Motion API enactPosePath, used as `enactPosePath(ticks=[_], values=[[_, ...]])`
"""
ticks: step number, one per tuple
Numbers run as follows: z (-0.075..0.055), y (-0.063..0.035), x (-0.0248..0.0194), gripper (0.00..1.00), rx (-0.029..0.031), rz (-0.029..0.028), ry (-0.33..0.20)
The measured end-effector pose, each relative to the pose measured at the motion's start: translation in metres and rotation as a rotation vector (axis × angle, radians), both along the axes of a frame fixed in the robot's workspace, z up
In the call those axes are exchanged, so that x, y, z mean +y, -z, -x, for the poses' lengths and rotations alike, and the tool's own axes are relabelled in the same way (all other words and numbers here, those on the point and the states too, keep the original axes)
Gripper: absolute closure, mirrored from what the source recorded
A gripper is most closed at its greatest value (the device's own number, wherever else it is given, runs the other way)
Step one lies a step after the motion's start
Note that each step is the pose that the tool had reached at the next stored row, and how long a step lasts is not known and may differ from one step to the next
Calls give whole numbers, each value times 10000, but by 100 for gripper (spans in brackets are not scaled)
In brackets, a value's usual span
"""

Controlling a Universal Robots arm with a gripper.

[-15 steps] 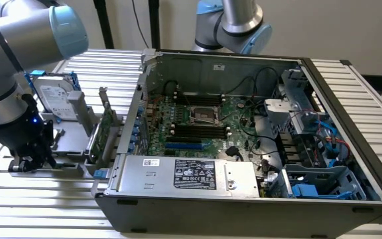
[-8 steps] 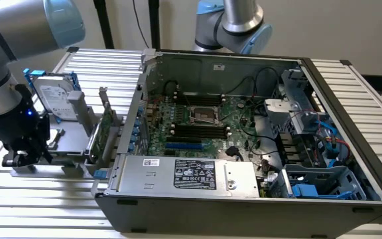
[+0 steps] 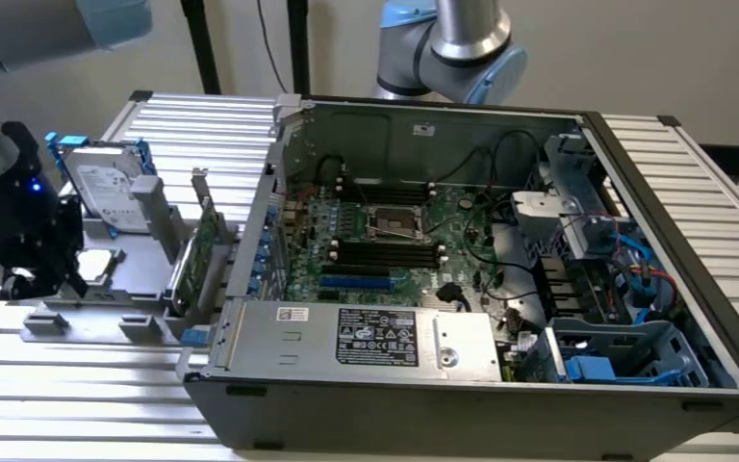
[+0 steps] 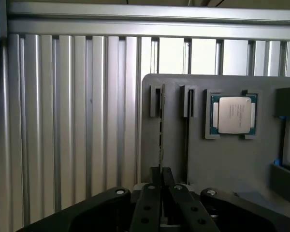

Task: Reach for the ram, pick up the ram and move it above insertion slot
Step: 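Pick up the ram and move it above insertion slot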

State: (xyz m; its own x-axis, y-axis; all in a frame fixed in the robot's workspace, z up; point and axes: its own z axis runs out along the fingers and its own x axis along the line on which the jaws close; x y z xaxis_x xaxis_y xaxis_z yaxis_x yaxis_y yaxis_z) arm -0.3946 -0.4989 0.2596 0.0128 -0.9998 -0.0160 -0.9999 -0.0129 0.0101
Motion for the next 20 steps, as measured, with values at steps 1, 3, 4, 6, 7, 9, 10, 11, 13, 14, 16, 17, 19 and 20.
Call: enactPosePath(ticks=[1,3,4,6,7,9,10,11,13,14,16,17,19,20], values=[[-5,-49,-1,87,2,1,-1],[-21,-139,0,87,1,1,-5],[-35,-185,0,87,2,2,-6],[-73,-274,0,87,1,1,-14],[-97,-321,0,87,1,0,-21],[-144,-413,0,87,3,-4,-43],[-166,-458,0,87,3,-6,-54],[-189,-503,0,87,5,-7,-66],[-234,-593,0,87,6,-12,-89],[-257,-638,0,87,8,-13,-101],[-309,-728,0,87,9,-18,-118],[-339,-775,0,87,11,-19,-125],[-414,-868,0,87,15,-22,-131],[-455,-912,1,87,17,-22,-130]])
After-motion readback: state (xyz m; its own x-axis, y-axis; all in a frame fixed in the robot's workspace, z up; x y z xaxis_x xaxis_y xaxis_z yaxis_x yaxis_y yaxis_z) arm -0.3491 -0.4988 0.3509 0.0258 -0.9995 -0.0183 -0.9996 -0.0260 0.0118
